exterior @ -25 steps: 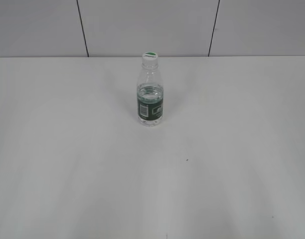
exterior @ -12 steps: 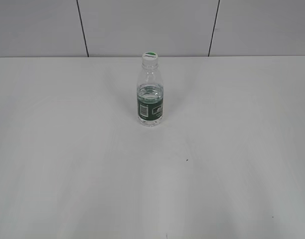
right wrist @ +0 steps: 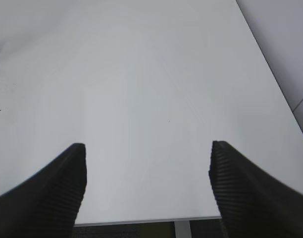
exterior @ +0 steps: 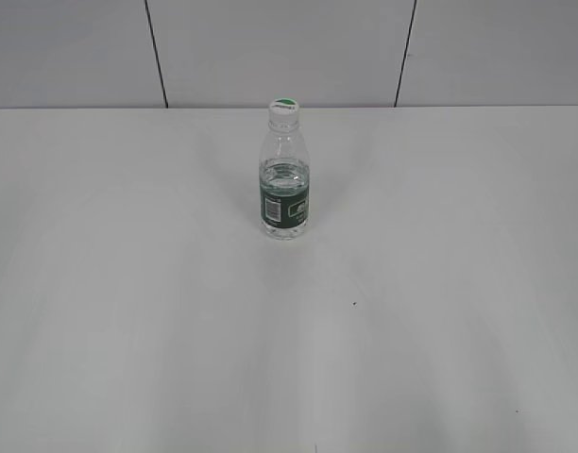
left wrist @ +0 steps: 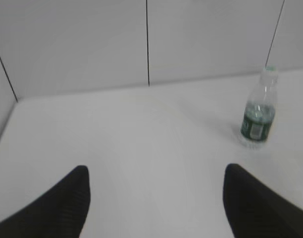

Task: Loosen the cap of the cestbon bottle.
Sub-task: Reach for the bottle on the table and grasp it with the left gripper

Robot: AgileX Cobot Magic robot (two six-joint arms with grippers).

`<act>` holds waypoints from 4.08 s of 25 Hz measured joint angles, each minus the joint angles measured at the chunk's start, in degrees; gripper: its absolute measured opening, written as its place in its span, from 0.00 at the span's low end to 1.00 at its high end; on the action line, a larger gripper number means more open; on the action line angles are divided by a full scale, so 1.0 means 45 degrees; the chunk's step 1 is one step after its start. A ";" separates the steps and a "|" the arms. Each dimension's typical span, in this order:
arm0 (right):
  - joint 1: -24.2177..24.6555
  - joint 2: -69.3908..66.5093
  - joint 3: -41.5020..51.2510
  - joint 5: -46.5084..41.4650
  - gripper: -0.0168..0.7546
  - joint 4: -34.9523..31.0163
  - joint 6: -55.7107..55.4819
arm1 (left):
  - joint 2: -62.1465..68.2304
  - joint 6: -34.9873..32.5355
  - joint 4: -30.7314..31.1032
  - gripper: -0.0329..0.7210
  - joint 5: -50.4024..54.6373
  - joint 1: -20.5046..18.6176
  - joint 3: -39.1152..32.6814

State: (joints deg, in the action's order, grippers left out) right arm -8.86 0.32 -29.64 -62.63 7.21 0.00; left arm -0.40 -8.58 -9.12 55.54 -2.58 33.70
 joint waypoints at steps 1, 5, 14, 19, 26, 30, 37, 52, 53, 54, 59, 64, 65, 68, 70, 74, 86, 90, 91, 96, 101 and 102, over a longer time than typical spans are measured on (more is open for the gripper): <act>0.0000 0.0000 0.0000 0.0000 0.79 0.0000 0.0000 | 0.0000 -0.0292 -0.0056 0.71 -0.0462 0.0000 0.0231; 0.0000 0.0000 0.0000 0.0000 0.79 0.0000 0.0000 | 0.0922 -0.1445 -0.0799 0.71 -0.2507 0.0000 0.0844; 0.0000 0.0000 0.0000 0.0000 0.79 0.0000 0.0000 | 0.4914 -0.5483 -0.4507 0.71 -0.7350 0.0000 0.0942; 0.0000 0.0000 0.0000 0.0000 0.79 -0.0003 0.0000 | 0.8141 -0.8147 -0.6677 0.71 -0.8636 0.0315 0.0942; 0.0000 0.0000 0.0000 0.0000 0.79 -0.0003 0.0000 | 1.2612 -0.9937 -0.7873 0.71 -1.2808 0.3319 0.0929; 0.0000 0.0000 0.0000 0.0000 0.79 -0.0003 0.0000 | 1.4545 -1.0009 -0.7269 0.71 -1.5070 0.5244 0.0929; 0.0000 0.0000 0.0000 0.0000 0.79 -0.0003 0.0000 | 1.6151 -0.9598 -0.6965 0.71 -1.5840 0.6328 0.0929; 0.0000 0.0000 0.0000 0.0010 0.79 -0.0003 0.0000 | 1.9107 0.1793 0.3948 0.71 -1.9488 0.5215 0.0476; 0.0000 0.0000 0.0000 0.0010 0.79 -0.0003 0.0000 | 1.9440 0.2048 0.4364 0.71 -2.0045 0.5215 0.0376; 0.0000 0.0000 0.0000 0.0010 0.79 -0.0003 0.0000 | 1.9856 0.2180 0.4689 0.71 -2.0614 0.5215 0.0285; 0.0000 0.0000 0.0000 0.0010 0.79 -0.0003 0.0000 | 2.2070 0.2390 0.5251 0.71 -2.3831 0.5215 -0.0355; 0.0000 0.0000 0.0000 0.0010 0.79 -0.0003 0.0000 | 2.4193 0.2761 0.6569 0.71 -2.6896 0.5205 -0.0468; 0.0000 0.0000 0.0000 0.0010 0.79 -0.0003 0.0000 | 2.4601 0.2763 0.6904 0.71 -2.7194 0.5205 -0.0468; 0.0000 0.0000 0.0000 0.0010 0.79 -0.0003 0.0000 | 2.5611 0.2789 0.7658 0.71 -2.7481 0.5205 -0.0403; 0.0000 0.0000 0.0000 0.0010 0.79 -0.0003 0.0000 | 2.6109 0.2801 0.8369 0.71 -2.7493 0.5205 -0.0130; 0.0000 0.0000 0.0000 0.0010 0.79 -0.0003 0.0000 | 2.6611 0.2801 0.8848 0.71 -2.7593 0.5205 0.0587; 0.0000 0.0000 0.0000 0.0010 0.79 -0.0003 0.0000 | 2.7065 0.2801 0.8483 0.73 -2.7683 0.5228 0.1262; 0.0000 0.0000 0.0000 0.0010 0.79 -0.0003 0.0000 | 2.7355 0.2801 0.8278 0.83 -2.7704 0.5228 0.1333; 0.0000 0.0000 0.0000 0.0010 0.79 -0.0003 0.0000 | 2.7391 0.2801 0.8278 0.84 -2.7704 0.5228 0.1333; 0.0000 0.0000 0.0000 0.0010 0.79 -0.0003 0.0000 | 2.7428 0.2812 0.8390 0.84 -2.7694 0.5228 0.1994; 0.0000 0.0000 0.0000 0.0010 0.79 -0.0003 0.0000 | 2.7428 0.3191 0.8417 0.83 -2.7717 0.5228 0.2137; 0.0000 0.0000 0.0000 0.0010 0.79 -0.0003 0.0000 | 2.7440 0.3222 0.8428 0.83 -2.7717 0.5228 0.2172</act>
State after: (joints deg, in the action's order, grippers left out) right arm -8.86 0.32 -29.64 -62.59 7.20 0.00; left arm 123.08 5.92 28.81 -69.18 20.95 43.47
